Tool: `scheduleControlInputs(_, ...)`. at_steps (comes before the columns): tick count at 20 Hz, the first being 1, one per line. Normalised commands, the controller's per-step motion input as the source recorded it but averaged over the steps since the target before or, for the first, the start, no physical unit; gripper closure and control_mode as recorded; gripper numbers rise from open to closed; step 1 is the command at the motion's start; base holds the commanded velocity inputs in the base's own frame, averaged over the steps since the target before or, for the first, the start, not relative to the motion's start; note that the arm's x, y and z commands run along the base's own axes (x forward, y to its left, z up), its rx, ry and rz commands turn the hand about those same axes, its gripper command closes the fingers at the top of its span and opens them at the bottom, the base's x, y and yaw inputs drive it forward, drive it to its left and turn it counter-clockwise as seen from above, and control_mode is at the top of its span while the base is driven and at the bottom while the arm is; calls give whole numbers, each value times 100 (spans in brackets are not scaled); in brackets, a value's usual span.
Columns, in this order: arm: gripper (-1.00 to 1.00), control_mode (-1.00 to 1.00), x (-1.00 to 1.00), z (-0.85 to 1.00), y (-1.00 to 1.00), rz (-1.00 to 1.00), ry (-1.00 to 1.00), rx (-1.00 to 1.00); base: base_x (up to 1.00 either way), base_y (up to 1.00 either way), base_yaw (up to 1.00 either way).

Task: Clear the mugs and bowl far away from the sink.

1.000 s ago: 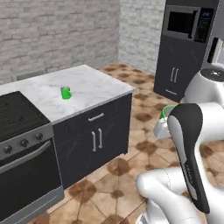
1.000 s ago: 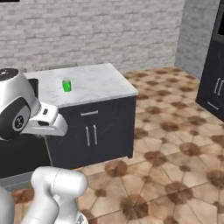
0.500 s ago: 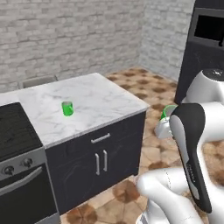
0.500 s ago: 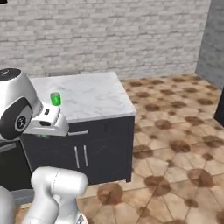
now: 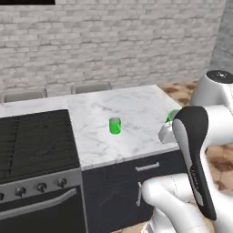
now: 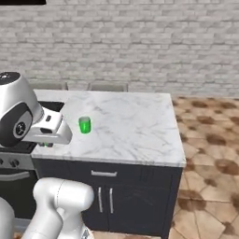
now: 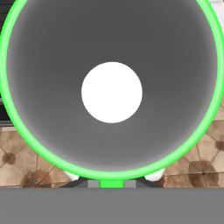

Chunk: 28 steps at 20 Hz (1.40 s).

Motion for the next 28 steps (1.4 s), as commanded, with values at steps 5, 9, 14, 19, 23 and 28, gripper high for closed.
scheduleControlInputs(5,100,100,0,0,0,0,0,0,59,-38,57)
scheduleControlInputs(9,100,100,0,0,0,0,0,0,41,-42,45)
scheduleControlInputs(14,100,100,0,0,0,0,0,0,3,-69,25)
scheduleControlInputs(19,100,100,0,0,0,0,0,0,-5,-70,11)
scheduleControlInputs(23,100,100,0,0,0,0,0,0,32,-27,4)
scheduleControlInputs(28,100,100,0,0,0,0,0,0,88,-1,2)
